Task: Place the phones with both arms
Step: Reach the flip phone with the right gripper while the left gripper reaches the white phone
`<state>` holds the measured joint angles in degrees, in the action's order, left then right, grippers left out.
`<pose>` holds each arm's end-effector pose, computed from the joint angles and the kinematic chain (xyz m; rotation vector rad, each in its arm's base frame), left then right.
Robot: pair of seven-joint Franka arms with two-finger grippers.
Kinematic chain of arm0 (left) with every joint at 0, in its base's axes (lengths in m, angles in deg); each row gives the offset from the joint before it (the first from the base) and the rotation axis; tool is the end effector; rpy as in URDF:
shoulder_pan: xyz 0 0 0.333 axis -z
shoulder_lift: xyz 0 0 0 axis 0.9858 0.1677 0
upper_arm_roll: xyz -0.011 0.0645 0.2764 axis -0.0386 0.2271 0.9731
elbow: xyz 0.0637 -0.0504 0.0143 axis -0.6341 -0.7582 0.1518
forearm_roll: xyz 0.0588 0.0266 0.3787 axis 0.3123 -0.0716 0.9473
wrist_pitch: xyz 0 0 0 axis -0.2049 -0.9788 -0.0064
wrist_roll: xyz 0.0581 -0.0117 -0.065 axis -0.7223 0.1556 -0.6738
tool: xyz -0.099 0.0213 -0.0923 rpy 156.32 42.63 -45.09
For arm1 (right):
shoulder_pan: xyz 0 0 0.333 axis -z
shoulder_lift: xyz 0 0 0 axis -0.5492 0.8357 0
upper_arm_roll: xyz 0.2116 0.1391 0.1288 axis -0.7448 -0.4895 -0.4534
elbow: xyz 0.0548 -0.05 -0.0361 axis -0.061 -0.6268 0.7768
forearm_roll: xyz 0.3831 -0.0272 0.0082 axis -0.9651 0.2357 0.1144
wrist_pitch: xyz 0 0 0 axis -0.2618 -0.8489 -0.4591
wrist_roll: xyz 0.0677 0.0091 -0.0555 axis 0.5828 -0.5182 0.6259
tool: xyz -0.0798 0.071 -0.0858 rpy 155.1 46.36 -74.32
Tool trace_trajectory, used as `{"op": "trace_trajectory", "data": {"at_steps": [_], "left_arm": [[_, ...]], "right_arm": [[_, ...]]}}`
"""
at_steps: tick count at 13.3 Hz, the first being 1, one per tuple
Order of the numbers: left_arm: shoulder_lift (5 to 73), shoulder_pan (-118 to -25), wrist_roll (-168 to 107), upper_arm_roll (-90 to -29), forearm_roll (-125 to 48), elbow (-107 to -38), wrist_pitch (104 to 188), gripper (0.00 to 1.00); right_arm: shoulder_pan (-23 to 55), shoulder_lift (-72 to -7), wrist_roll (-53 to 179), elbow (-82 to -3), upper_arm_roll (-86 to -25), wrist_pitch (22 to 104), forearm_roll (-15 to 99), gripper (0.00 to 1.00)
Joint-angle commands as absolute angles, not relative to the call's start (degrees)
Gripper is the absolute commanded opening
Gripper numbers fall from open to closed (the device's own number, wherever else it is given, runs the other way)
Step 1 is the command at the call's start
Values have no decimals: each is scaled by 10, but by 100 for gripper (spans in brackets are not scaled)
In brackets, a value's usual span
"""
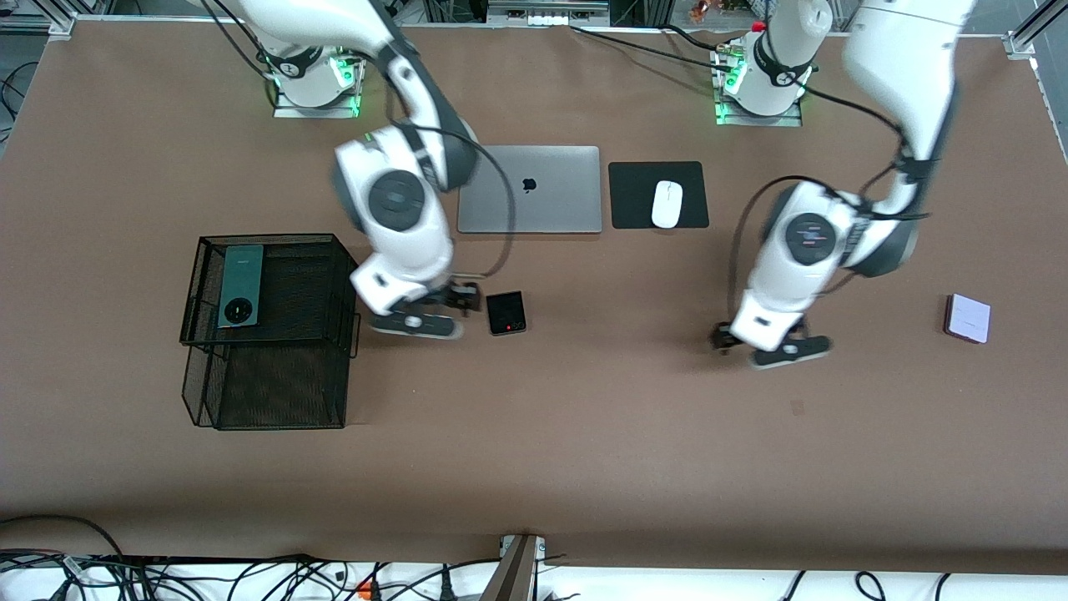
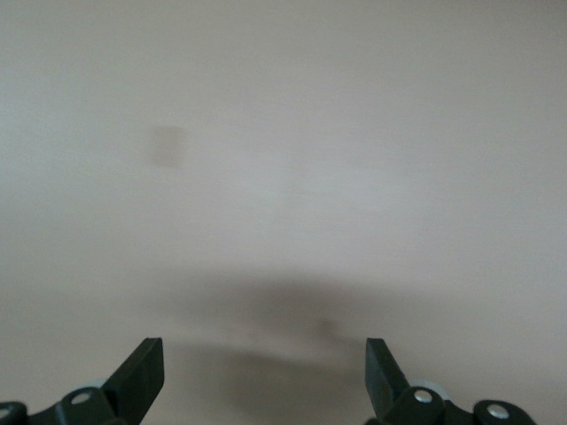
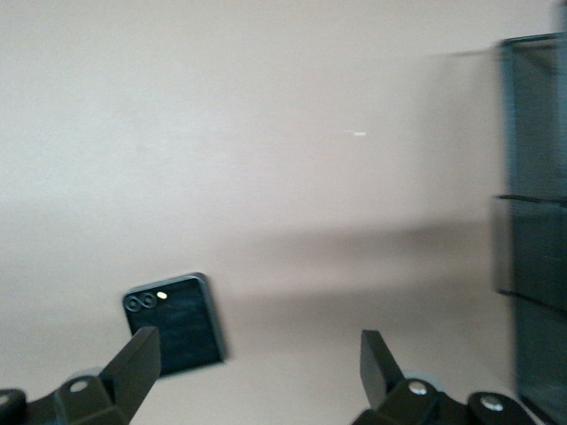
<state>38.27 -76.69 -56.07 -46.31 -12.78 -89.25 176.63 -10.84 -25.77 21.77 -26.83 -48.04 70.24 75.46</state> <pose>0.5920 -0.0919 0.1920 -3.0377 -0.2740 -0.2464 0.5793 0.3856 0.2631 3.0978 -0.1015 0.1291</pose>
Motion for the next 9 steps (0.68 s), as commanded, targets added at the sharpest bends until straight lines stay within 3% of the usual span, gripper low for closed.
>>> {"op": "trace_trajectory", "data": {"at_steps": [1,6,9], "left_arm": [[344,-885,-443,-499,-113,-955,1805,100],[365,-1105,-145,-543,-131,-944,1807,100],[400,-1205,-27,-575,-155,-916,1807,100]], "right_arm": [[-101,-202,224,-228,-494,738,747,100],[-104,-151,226,-229,-537,820,745,100],[-95,-137,294,-233,-552,824,718,100]]}}
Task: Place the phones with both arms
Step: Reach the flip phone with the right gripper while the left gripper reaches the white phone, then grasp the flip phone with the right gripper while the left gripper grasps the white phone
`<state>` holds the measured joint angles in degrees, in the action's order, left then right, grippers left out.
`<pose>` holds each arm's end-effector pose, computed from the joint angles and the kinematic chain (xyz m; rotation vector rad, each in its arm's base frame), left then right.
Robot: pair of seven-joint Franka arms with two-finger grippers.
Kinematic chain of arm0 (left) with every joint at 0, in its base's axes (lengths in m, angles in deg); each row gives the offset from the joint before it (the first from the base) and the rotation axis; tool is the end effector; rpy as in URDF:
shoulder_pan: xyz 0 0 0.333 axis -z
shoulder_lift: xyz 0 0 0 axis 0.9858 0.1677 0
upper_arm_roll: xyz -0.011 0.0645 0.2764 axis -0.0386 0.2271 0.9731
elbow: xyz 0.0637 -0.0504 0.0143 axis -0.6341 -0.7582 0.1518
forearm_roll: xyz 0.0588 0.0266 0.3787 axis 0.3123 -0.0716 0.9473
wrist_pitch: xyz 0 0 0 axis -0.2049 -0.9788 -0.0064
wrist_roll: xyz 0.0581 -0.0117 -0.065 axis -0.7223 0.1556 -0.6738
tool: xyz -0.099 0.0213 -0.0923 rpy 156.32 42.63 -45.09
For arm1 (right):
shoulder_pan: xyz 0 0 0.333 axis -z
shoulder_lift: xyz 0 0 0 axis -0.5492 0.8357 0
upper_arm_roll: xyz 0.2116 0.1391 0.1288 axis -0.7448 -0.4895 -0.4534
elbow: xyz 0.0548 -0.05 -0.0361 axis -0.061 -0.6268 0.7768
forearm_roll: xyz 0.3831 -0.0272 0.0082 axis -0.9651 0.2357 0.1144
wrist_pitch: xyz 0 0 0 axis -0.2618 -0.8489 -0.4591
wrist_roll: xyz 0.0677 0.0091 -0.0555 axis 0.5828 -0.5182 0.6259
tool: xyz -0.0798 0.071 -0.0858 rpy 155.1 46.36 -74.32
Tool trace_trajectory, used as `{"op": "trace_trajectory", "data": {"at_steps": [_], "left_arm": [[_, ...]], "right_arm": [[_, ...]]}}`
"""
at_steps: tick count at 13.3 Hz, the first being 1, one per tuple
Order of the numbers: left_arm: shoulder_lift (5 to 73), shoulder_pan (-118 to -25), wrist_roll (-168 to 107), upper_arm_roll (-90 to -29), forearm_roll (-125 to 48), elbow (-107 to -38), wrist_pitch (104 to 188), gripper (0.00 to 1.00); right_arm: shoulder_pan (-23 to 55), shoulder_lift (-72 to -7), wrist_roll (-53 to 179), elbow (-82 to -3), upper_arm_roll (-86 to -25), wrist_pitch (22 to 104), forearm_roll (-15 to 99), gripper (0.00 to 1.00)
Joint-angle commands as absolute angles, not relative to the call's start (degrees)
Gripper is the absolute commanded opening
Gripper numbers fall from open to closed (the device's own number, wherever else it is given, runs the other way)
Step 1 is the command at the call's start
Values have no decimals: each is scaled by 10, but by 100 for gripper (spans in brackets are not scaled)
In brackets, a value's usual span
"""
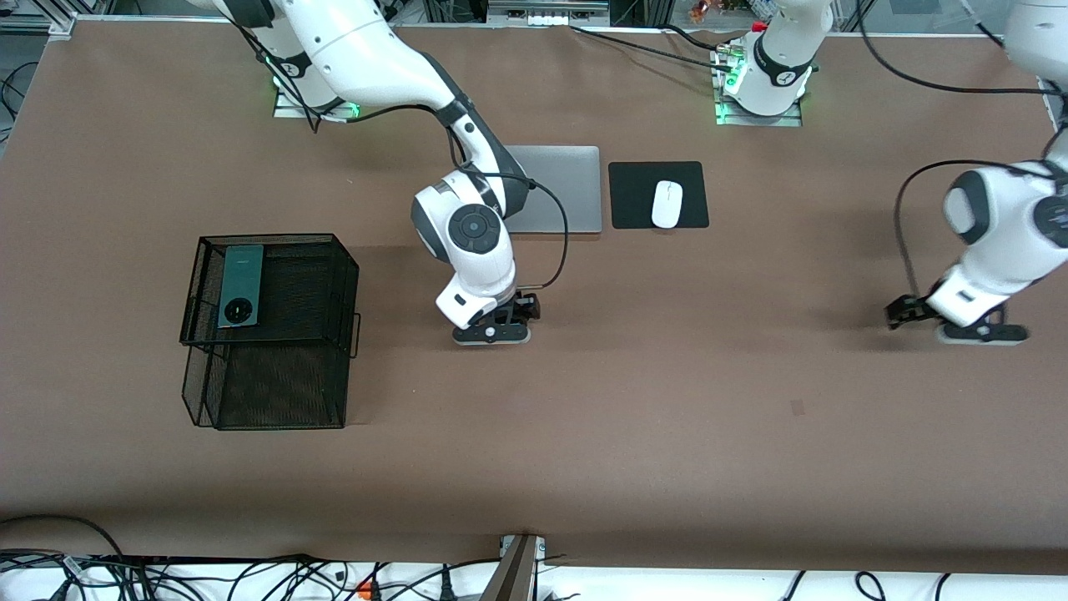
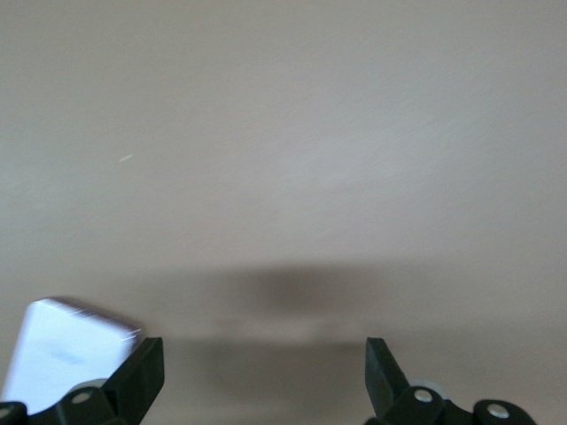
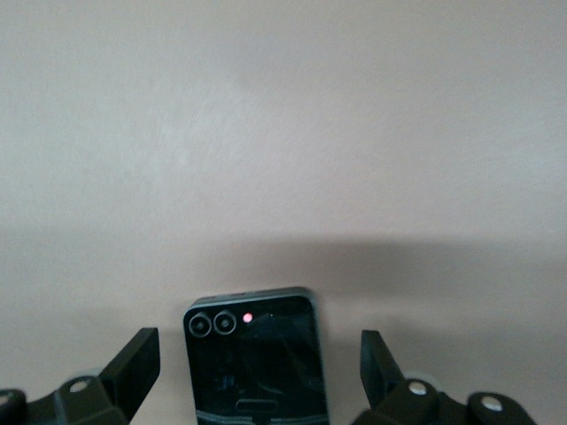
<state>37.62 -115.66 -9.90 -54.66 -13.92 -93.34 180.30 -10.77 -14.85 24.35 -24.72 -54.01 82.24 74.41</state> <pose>0.5436 0.2119 0.1828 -3.0418 0.1029 -0.1815 0.5538 0.4433 0.1603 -3.1034 -0.0879 -0.1407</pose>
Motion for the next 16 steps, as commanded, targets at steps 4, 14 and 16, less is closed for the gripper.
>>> {"op": "trace_trajectory", "data": {"at_steps": [4,14,16], "left_arm": [[471,-1307,141,-613,-204,-847,1797,100],[542,-1328,256,-615,-211,-754,1705,100],[552,-1326,257,-614,-205,-745,1706,100]], "right_arm": [[-95,-125,332,-234,-552,825,713,100],[-95,-117,351,-236,-554,831,692,100],[-97,-117,351,-240,-554,831,691,100]]}}
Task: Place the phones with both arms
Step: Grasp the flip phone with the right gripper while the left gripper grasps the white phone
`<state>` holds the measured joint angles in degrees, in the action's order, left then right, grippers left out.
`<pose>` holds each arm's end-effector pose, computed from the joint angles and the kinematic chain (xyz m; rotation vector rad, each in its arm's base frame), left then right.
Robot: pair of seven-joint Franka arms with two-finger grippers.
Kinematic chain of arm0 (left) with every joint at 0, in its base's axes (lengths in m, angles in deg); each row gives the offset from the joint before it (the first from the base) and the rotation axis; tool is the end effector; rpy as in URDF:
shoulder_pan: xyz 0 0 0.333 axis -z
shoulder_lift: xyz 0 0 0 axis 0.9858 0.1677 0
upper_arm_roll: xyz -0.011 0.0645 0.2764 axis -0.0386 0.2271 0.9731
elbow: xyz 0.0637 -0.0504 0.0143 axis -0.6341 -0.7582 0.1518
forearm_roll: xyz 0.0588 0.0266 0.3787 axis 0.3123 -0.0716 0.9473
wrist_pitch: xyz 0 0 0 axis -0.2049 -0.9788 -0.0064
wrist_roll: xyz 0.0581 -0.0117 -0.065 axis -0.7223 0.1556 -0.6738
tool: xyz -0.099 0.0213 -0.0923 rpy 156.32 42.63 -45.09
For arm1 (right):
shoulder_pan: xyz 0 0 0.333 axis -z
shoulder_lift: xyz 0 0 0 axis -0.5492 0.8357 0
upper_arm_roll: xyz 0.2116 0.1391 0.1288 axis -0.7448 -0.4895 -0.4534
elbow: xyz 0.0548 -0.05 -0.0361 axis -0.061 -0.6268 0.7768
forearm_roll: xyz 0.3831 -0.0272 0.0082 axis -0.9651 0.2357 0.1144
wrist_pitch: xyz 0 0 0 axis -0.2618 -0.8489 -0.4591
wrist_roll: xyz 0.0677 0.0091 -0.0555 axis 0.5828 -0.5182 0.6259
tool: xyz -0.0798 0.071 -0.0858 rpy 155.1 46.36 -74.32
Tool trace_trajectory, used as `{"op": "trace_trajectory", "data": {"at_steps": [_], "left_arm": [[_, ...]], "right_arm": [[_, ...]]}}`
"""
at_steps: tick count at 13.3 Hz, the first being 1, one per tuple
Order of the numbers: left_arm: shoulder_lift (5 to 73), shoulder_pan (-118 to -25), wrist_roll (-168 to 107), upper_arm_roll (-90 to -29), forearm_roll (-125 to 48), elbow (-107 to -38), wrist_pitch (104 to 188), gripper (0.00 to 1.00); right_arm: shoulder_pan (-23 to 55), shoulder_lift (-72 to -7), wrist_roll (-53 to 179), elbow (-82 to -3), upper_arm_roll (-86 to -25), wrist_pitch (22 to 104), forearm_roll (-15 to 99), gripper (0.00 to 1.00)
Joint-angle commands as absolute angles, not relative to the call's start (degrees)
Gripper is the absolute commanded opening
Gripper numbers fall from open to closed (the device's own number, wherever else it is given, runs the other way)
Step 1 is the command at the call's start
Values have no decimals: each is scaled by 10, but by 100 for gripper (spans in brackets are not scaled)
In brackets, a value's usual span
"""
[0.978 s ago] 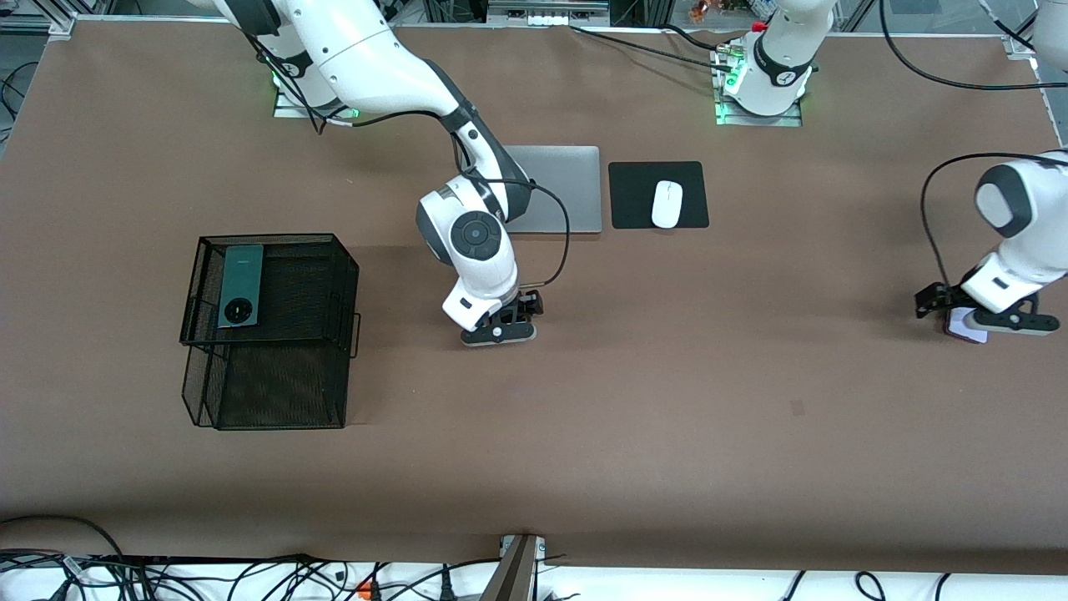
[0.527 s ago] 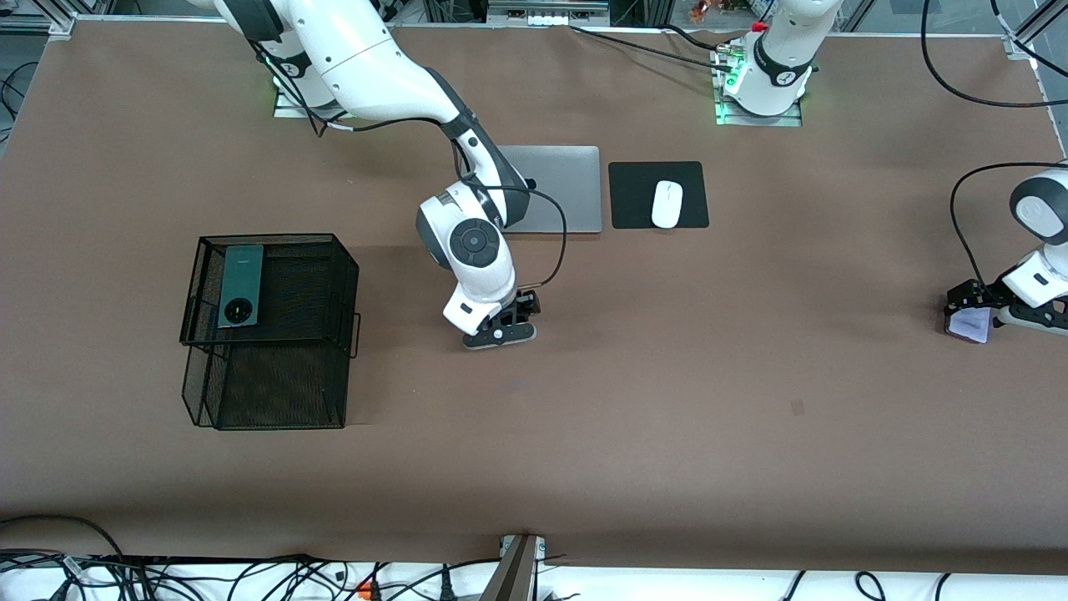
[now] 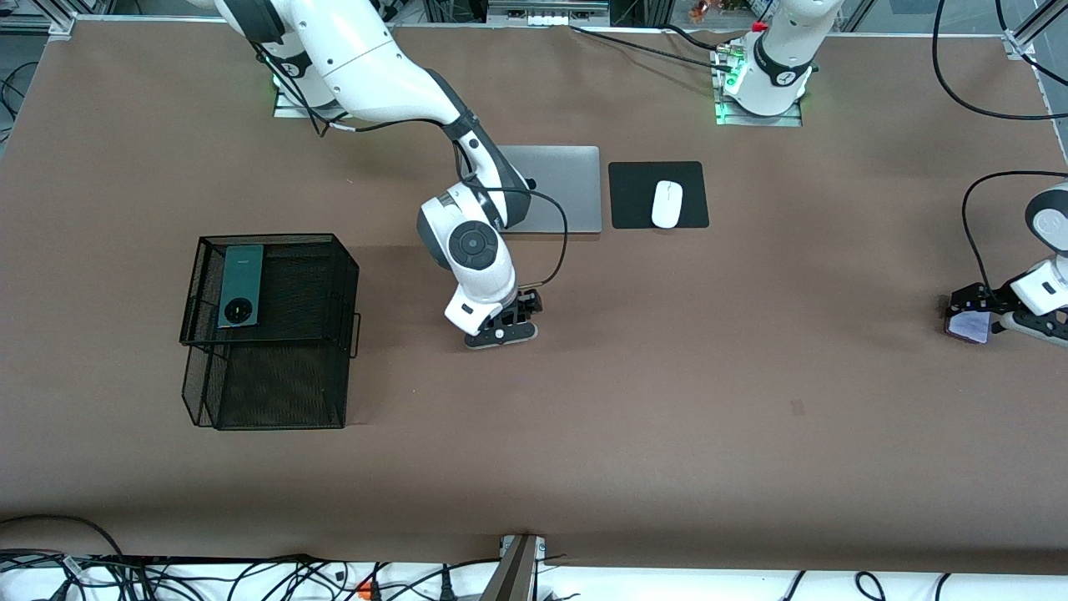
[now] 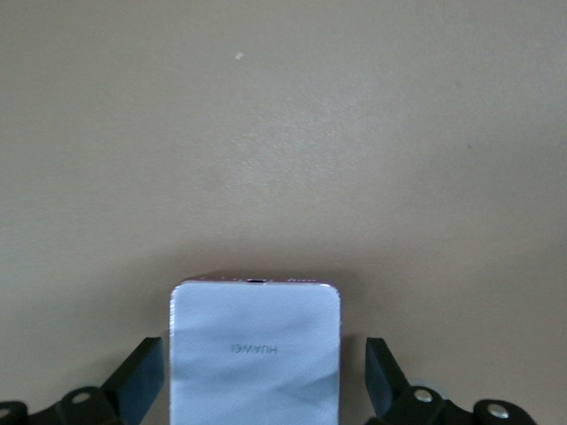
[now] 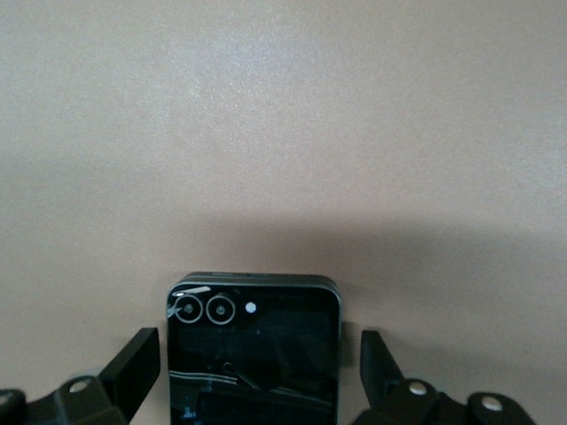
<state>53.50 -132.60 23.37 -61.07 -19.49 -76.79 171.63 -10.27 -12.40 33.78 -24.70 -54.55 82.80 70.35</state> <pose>0.5284 0.3411 0.1284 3.0325 -0.4898 0.1500 0.5478 0.4402 0.1309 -3.0741 -0.2629 -0.0583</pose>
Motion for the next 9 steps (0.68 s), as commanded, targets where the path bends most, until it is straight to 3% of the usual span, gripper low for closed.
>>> {"op": "trace_trajectory", "data": {"at_steps": [1,6,8,9], "left_arm": [[555,-1324,258,-614,-204,-739,1705,100],[564,-1322,284,-611,-202,-737,1706,100],[566,-1322,294,-609,-196,-730,1706,100],[571,-1322,302,-609,-190,-725,1706,99]], "right_arm": [[-98,-117,350,-242,-554,831,691,100],[-101,-116,350,-249,-554,831,691,99],[-102,-113,350,-249,-554,832,694,93],[-103,-111,352,-249,-554,836,702,85]]}}
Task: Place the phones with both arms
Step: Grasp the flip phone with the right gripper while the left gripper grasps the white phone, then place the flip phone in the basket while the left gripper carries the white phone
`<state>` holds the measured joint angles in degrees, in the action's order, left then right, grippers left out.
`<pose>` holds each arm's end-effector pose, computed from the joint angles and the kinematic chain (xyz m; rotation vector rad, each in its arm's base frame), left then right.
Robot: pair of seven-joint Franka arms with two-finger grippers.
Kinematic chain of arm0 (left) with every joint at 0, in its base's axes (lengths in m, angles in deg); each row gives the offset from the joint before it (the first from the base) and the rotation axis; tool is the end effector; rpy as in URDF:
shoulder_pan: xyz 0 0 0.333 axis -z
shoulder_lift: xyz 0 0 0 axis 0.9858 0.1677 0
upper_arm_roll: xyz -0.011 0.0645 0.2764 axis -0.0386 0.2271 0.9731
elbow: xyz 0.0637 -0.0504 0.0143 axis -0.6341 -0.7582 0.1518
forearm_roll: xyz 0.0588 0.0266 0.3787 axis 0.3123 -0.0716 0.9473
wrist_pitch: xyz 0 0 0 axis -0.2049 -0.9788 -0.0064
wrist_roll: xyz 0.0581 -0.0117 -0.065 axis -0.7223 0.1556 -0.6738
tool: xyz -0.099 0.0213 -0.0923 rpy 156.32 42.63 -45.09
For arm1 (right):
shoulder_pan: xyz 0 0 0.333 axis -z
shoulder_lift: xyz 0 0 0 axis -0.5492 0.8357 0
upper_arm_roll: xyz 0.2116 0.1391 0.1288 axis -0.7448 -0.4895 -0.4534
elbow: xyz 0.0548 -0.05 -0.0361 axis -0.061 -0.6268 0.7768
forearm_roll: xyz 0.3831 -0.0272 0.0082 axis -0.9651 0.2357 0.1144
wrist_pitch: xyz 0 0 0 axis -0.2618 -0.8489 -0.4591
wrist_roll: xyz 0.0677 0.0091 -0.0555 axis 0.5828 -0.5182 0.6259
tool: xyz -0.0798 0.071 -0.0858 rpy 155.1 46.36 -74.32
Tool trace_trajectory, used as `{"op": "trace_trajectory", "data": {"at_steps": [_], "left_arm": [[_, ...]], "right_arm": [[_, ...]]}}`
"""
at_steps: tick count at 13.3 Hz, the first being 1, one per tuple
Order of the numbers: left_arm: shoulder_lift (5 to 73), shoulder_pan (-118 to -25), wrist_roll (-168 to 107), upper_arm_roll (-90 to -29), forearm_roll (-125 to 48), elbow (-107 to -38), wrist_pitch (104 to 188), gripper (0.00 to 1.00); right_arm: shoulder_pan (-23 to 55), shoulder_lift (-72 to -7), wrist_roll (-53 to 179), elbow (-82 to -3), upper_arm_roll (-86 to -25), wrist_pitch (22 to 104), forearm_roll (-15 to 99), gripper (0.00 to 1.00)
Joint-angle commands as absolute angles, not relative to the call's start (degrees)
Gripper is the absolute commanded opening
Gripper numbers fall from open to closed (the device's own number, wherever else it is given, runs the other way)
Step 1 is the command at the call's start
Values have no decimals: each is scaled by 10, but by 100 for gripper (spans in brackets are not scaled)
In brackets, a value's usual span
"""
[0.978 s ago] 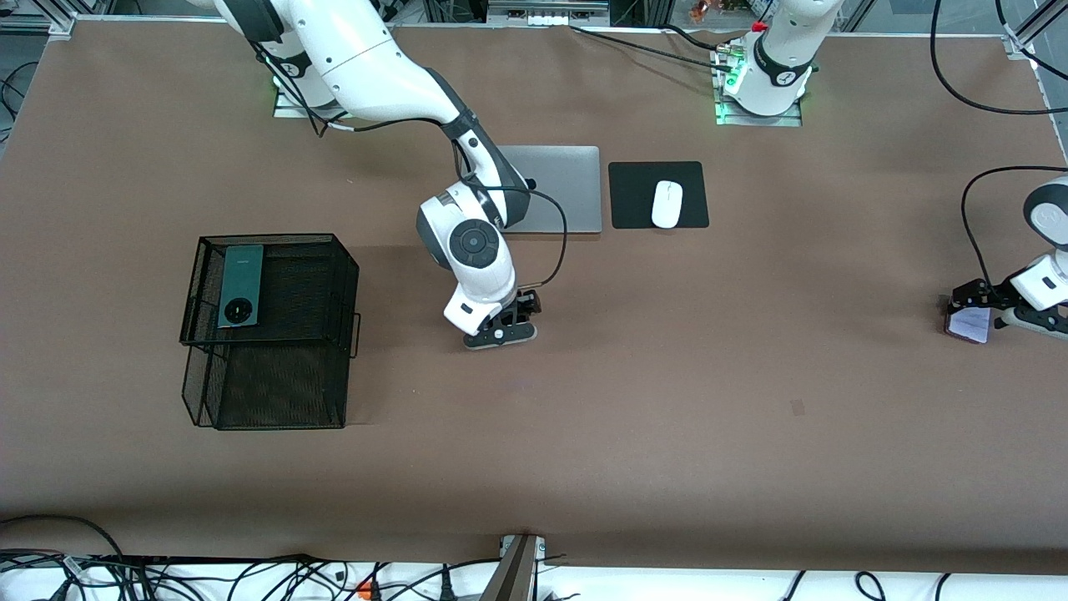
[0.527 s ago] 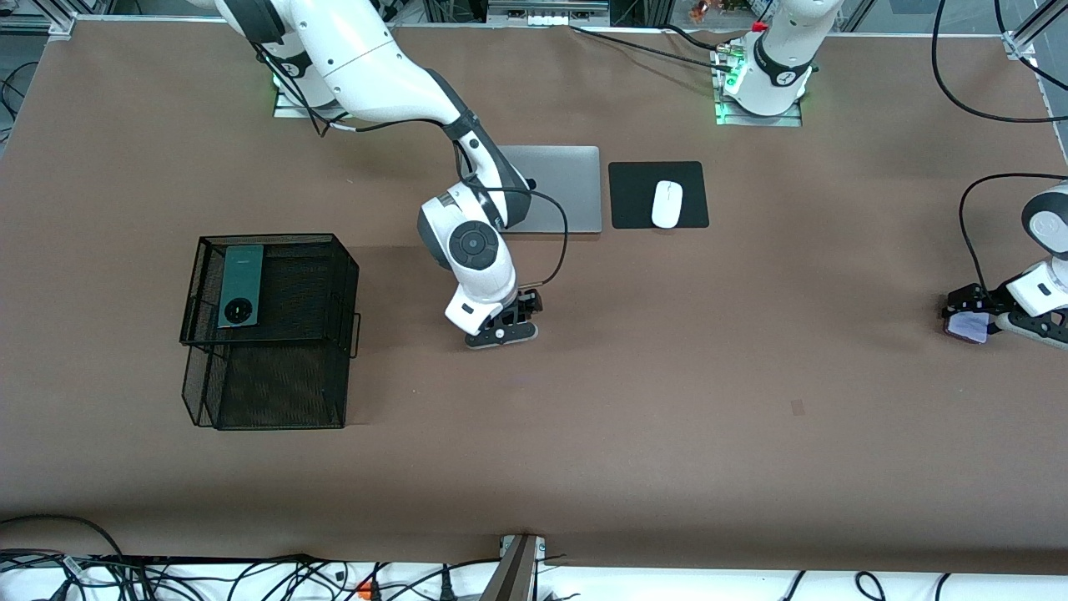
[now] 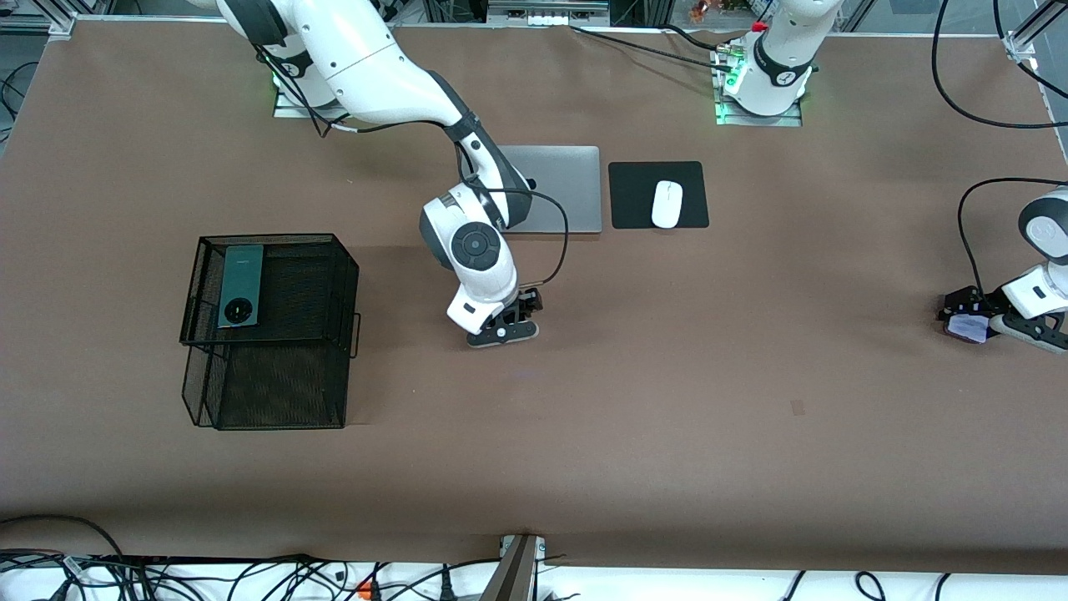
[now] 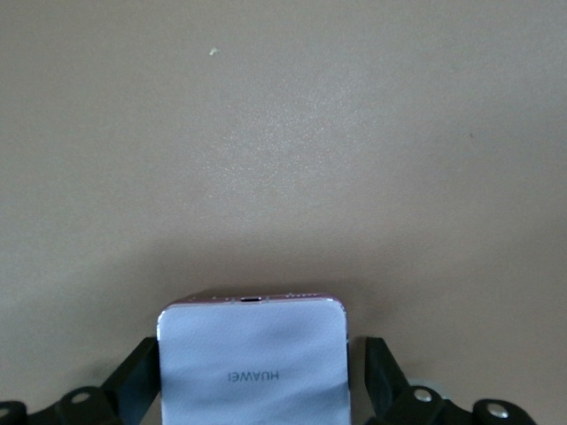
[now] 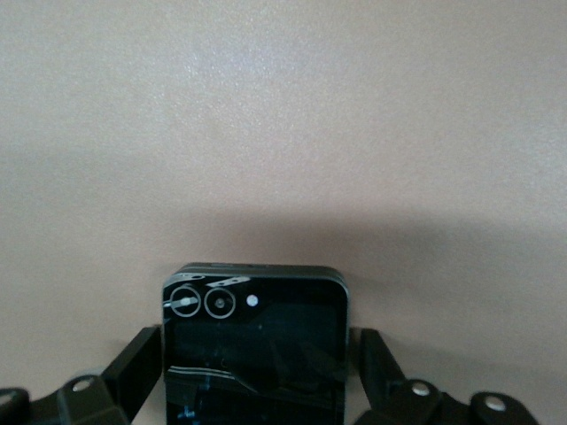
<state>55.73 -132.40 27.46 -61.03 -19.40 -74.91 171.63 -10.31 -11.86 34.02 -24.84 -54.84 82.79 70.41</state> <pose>0.5326 0.3430 0.1175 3.0077 -0.5911 0.1579 0.5436 0.4409 0.1231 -3.0782 -0.2762 -0.0405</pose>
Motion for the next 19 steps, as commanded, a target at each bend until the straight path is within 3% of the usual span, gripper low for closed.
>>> {"op": "trace_trajectory", "data": {"at_steps": [1,2,3,4,6,8,14,16,19], "left_arm": [[573,-1322,303,-608,-190,-718,1705,92],[573,-1322,303,-607,-190,-718,1705,79],[575,-1322,302,-607,-190,-717,1705,60],[576,-1322,302,-607,-190,-717,1705,49],[576,-1322,293,-607,-190,-716,1705,25],[575,-1303,259,-609,-198,-717,1704,12],[566,-1191,43,-619,-201,-712,1686,0],[562,-1157,-62,-642,-200,-714,1685,0],[548,-1110,-189,-668,-198,-727,1683,0]], "right_arm": [[-104,-108,352,-249,-554,843,703,70],[-105,-107,351,-249,-554,847,703,38],[-105,-108,351,-249,-554,847,703,22],[-105,-110,350,-248,-553,847,703,15],[-102,-126,350,-245,-550,841,699,14],[-94,-169,350,-246,-529,798,696,17],[-91,-294,396,-256,-390,595,697,22],[-91,-338,418,-300,-347,572,700,21],[-92,-415,459,-427,-293,602,700,20]]}}
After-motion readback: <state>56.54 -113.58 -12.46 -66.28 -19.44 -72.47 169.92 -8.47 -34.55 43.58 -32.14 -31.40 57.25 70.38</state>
